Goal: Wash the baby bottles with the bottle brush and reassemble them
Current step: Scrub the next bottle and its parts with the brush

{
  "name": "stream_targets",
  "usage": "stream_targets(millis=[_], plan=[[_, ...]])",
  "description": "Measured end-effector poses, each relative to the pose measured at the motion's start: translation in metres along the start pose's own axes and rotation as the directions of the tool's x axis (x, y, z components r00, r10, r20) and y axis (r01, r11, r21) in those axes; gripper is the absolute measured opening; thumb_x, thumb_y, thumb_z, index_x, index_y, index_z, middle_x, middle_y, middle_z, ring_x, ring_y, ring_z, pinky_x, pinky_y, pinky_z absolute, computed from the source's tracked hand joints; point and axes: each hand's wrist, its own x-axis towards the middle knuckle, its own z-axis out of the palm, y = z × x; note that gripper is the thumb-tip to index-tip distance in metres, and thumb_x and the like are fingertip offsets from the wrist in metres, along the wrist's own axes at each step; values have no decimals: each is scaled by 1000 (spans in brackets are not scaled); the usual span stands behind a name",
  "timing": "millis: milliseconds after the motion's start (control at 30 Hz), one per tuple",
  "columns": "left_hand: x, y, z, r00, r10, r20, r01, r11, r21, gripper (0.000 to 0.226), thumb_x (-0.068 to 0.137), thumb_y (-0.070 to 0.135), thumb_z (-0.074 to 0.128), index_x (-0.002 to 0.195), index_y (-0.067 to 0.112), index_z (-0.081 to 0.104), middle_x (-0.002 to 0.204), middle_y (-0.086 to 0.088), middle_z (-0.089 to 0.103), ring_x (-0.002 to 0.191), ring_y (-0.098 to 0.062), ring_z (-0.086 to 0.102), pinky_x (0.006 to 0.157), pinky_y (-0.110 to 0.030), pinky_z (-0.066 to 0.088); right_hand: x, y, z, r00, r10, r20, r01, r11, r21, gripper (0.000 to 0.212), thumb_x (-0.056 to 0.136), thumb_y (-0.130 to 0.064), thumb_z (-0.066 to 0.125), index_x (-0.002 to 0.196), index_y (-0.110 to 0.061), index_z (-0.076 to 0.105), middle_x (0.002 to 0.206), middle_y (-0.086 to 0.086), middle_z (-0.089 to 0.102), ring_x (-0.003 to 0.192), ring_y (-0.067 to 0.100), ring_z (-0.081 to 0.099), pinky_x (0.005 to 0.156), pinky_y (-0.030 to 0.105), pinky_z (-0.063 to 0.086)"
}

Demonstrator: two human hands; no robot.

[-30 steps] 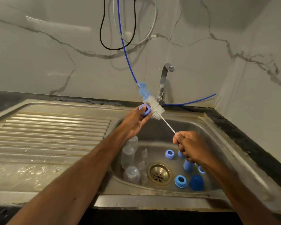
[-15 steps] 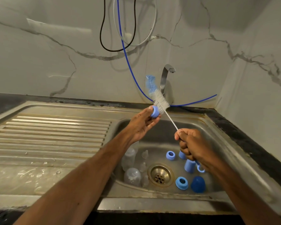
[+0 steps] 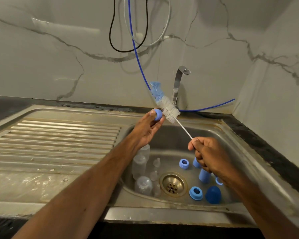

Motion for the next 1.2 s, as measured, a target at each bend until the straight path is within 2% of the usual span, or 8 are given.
stream_targets(millis=[200, 333, 500, 700, 800, 900, 1033, 1200], plan=[[-1, -4, 4, 1000, -8, -30, 13, 990, 139, 33, 98, 21, 66, 127, 4, 64, 117, -16, 70, 91, -17, 71, 74, -21, 62, -3, 2, 4, 997, 29, 70, -29, 1000, -4, 36, 106, -12, 39, 76, -8, 60, 49, 0, 37, 35, 6, 30, 34, 17, 24], [-7, -13, 12, 995, -65, 72, 44, 963, 264, 36, 97, 24, 68, 127, 4, 64, 111, -11, 72, 85, -13, 72, 72, -19, 59, 9, -1, 0, 998, 60, 1, -60, 997, 51, 35, 105, -14, 39, 77, -11, 59, 55, 4, 38, 39, 9, 29, 39, 19, 24], [-6, -5, 8, 999, -11, 36, 5, 988, 156, 43, 102, 22, 61, 140, 1, 56, 134, -21, 64, 103, -21, 67, 81, -24, 60, 0, 4, 0, 991, 75, 109, -78, 996, 32, 36, 105, -13, 38, 76, -11, 58, 50, -1, 36, 40, 10, 27, 38, 18, 20], [-15, -12, 18, 976, -138, 165, 71, 931, 359, 38, 104, 26, 57, 133, 3, 59, 115, -14, 73, 93, -16, 70, 77, -23, 60, 12, -2, 0, 998, 59, 23, -61, 994, 88, 34, 105, -13, 39, 77, -12, 57, 52, 0, 36, 39, 9, 27, 38, 18, 21], [-11, -6, 14, 975, -128, 184, 71, 955, 288, 35, 105, 25, 55, 132, 3, 57, 125, -19, 70, 102, -22, 74, 81, -27, 62, 5, 1, -4, 992, 98, 76, -106, 990, 98, 34, 105, -14, 38, 76, -12, 55, 51, -2, 34, 41, 10, 24, 39, 18, 18], [-10, -5, 6, 981, -118, 156, 62, 944, 324, 35, 105, 27, 55, 131, 3, 59, 126, -19, 70, 96, -19, 75, 78, -24, 61, 2, 1, -7, 982, 122, 142, -135, 988, 82, 34, 105, -14, 37, 75, -12, 55, 54, 0, 32, 44, 11, 22, 40, 19, 17], [-15, -18, 17, 974, -132, 182, 50, 917, 395, 27, 105, 26, 56, 123, 9, 65, 116, -13, 74, 93, -15, 74, 75, -22, 61, 13, -3, -4, 992, 102, 80, -110, 989, 96, 32, 104, -14, 38, 77, -13, 56, 50, -4, 35, 40, 8, 24, 38, 17, 19], [-6, -12, 11, 994, -34, 108, -2, 946, 325, 37, 102, 20, 61, 137, 10, 59, 115, -12, 69, 79, -12, 70, 68, -19, 59, 10, 2, -6, 985, 133, 114, -142, 986, 81, 35, 105, -14, 38, 75, -12, 56, 52, -1, 35, 42, 10, 25, 40, 19, 20]])
